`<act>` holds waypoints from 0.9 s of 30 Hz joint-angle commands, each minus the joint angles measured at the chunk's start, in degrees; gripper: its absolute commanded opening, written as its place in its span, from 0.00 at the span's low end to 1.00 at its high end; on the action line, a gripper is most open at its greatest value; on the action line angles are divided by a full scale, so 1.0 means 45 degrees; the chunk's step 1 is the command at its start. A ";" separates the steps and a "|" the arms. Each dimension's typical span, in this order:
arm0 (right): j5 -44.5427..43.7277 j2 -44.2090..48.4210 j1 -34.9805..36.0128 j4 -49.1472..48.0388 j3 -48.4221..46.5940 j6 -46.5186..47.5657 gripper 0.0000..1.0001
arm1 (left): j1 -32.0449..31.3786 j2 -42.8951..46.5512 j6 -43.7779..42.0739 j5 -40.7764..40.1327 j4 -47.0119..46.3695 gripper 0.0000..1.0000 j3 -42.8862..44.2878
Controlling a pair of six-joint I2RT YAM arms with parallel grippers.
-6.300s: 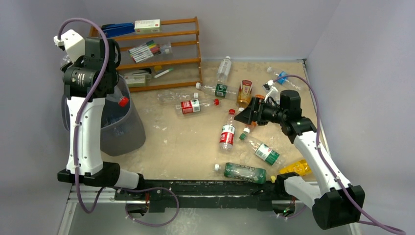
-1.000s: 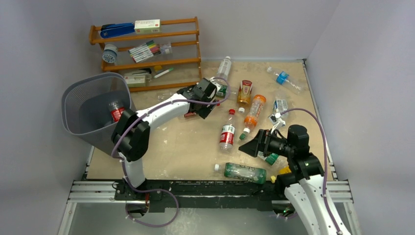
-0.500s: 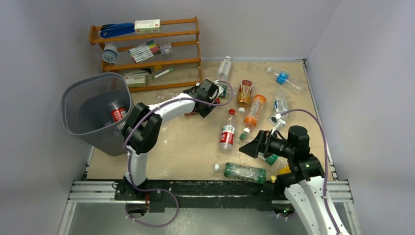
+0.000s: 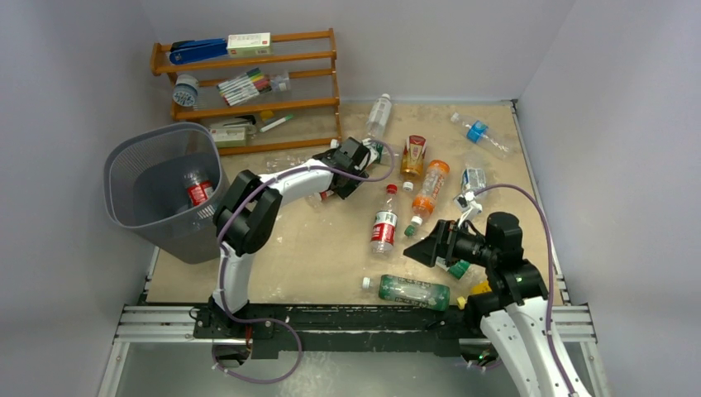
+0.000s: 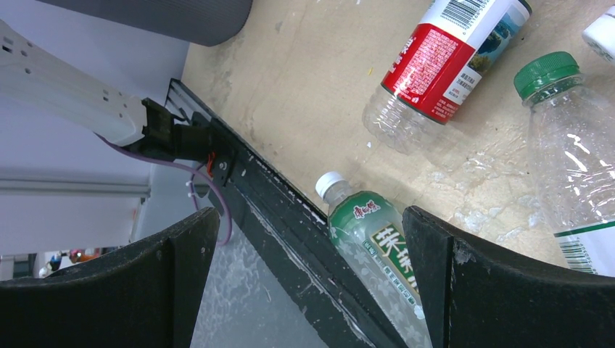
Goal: Put the plastic bottles in the bin
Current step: Pick up the plastic bottle at the center of the board.
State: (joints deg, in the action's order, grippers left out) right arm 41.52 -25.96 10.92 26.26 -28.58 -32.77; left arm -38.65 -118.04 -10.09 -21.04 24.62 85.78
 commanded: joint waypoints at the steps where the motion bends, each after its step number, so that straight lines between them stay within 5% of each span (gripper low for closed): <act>1: 0.0091 -0.0150 0.0035 -0.0547 0.0119 0.0063 1.00 | -0.0032 -0.0001 0.0447 0.0495 0.0181 0.67 -0.0442; 17: 0.0303 -0.0557 0.0035 -0.1310 0.0477 -0.0045 1.00 | -0.0359 0.1816 0.2106 -0.0019 0.2310 0.33 -0.0780; 27: 0.0253 -0.0257 0.0035 -0.0980 0.0373 -0.0111 1.00 | -0.0434 0.3484 0.3767 -0.0679 0.3552 0.34 0.0501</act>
State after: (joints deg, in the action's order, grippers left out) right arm 41.58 -27.99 10.92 22.79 -26.63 -32.86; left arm -40.53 -108.44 1.78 -21.76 38.35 82.65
